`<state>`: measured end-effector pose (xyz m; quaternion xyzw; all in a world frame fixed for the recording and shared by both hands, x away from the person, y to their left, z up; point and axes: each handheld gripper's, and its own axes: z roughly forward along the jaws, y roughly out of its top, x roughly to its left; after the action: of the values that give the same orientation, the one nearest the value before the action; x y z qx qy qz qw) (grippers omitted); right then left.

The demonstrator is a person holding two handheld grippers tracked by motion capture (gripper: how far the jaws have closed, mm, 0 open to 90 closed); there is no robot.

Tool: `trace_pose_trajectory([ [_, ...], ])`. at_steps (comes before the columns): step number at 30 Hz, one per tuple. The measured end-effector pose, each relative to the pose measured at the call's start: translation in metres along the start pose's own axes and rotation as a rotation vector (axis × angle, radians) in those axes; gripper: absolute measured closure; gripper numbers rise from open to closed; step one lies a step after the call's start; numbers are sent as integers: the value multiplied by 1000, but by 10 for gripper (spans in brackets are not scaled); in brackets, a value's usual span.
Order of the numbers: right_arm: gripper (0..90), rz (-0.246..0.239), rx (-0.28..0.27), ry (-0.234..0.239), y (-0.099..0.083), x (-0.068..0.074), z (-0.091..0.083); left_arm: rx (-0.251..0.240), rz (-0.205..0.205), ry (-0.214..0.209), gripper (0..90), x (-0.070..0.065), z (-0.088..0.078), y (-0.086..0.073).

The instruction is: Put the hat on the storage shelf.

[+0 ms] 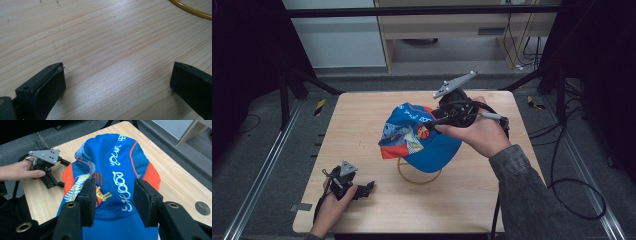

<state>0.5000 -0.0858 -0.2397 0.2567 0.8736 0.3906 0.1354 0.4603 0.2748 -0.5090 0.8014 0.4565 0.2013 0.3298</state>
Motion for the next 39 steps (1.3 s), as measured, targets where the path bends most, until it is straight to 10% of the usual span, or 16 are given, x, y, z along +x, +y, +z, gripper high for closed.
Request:
trace_pose_trajectory([
  [8, 507, 38, -20, -29, -12, -9, -9, 0, 1, 0, 0, 0, 0, 0],
  [22, 72, 120, -143, -221, -58, -26, -41, 2, 4, -1, 0, 0, 0, 0],
  [31, 119, 176, -186, -292, -113, -33, -62, 2, 4, -1, 0, 0, 0, 0],
  [39, 141, 230, -136, -298, -165, -40, -43, 2, 4, -1, 0, 0, 0, 0],
])
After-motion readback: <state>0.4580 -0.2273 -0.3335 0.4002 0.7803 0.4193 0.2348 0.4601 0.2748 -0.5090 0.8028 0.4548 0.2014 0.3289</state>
